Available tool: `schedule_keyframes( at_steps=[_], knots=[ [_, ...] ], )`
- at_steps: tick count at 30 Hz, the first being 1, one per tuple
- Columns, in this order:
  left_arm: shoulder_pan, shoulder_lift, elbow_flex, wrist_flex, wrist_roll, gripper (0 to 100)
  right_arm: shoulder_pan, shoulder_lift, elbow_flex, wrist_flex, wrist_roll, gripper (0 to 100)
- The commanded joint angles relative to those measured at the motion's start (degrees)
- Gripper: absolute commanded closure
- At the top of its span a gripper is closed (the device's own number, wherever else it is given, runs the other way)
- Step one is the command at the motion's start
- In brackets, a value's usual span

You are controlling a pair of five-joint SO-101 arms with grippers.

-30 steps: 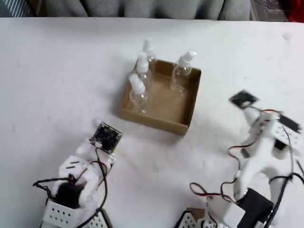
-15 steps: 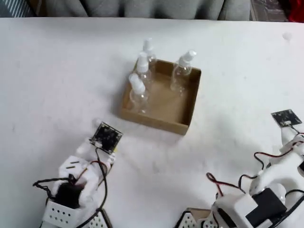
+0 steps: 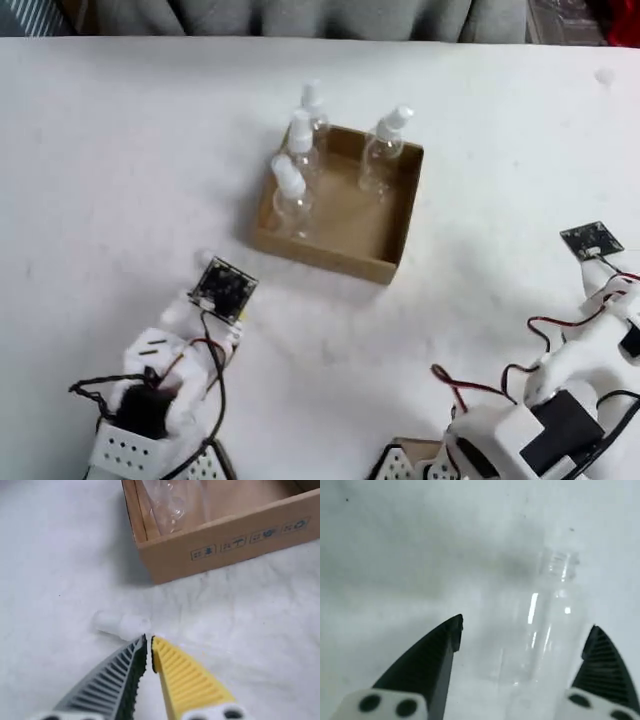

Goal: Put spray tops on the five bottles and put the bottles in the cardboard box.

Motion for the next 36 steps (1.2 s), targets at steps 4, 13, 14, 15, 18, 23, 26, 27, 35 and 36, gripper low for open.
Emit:
schedule_keyframes(
  at_steps=[4,13,14,15,18,23,26,27,35,36],
  knots=[
    [-1.2,-0.2,-0.2,-0.2,-0.5,98,-0.1,-0.5,-2.1,-0.4,-1.5,68.0],
    [-1.2,-0.2,-0.2,-0.2,-0.5,98,4.0,0.0,-6.7,-0.7,-0.9,68.0],
    [-1.2,-0.2,-0.2,-0.2,-0.5,98,4.0,0.0,-6.5,-0.7,0.6,68.0],
    [-1.2,-0.2,-0.2,-0.2,-0.5,98,3.9,0.1,-6.2,-0.5,2.5,68.0],
    [-1.2,-0.2,-0.2,-0.2,-0.5,98,3.9,0.2,-6.2,-0.7,4.3,68.0],
    [-1.2,-0.2,-0.2,-0.2,-0.5,98,3.6,1.1,-6.2,-1.5,4.7,68.0],
    [-1.2,-0.2,-0.2,-0.2,-0.5,98,3.5,4.4,-7.3,-4.3,4.7,68.0],
    [-1.2,-0.2,-0.2,-0.2,-0.5,98,3.6,5.9,-7.9,-5.0,4.7,68.0],
    [-1.2,-0.2,-0.2,-0.2,-0.5,98,4.6,15.5,-17.3,-5.1,4.6,68.0],
    [-1.2,-0.2,-0.2,-0.2,-0.5,98,4.6,16.3,-17.9,-5.1,4.6,68.0]
  ],
)
